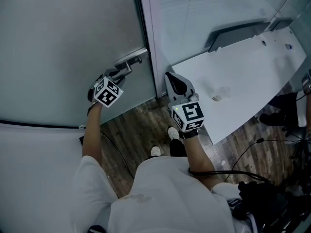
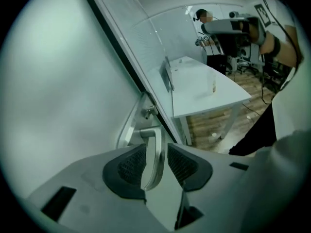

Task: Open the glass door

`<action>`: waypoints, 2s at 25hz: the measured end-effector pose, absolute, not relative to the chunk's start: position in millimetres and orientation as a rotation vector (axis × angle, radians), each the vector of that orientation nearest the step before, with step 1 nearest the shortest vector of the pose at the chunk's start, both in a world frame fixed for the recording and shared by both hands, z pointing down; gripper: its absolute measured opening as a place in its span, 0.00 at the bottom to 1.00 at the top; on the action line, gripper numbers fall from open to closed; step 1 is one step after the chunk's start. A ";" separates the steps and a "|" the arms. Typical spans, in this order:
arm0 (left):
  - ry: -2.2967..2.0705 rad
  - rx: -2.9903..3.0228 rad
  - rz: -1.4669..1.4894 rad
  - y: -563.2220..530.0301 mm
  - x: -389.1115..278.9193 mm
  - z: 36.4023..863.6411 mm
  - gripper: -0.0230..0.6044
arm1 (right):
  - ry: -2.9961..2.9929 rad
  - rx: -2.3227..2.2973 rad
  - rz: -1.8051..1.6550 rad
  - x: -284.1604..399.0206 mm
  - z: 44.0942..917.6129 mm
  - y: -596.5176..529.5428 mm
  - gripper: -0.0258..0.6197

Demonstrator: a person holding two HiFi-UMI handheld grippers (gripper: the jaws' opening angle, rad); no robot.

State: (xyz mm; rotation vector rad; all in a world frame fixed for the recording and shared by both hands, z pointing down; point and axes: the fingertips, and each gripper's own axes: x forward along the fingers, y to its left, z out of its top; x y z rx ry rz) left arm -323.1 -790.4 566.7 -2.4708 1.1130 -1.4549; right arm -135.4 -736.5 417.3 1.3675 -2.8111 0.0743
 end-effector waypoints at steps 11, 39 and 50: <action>0.852 -2.255 -1.751 -810.4 -331.1 623.5 0.12 | -2.805 1.321 0.075 -155.0 425.1 -731.2 0.04; 1.119 -2.199 -1.339 -838.9 -321.3 632.4 0.04 | -2.735 1.370 0.159 -163.3 461.6 -727.1 0.04; 1.144 -2.225 -1.299 -840.4 -310.9 651.3 0.04 | -2.676 1.497 0.130 -122.7 454.4 -717.3 0.04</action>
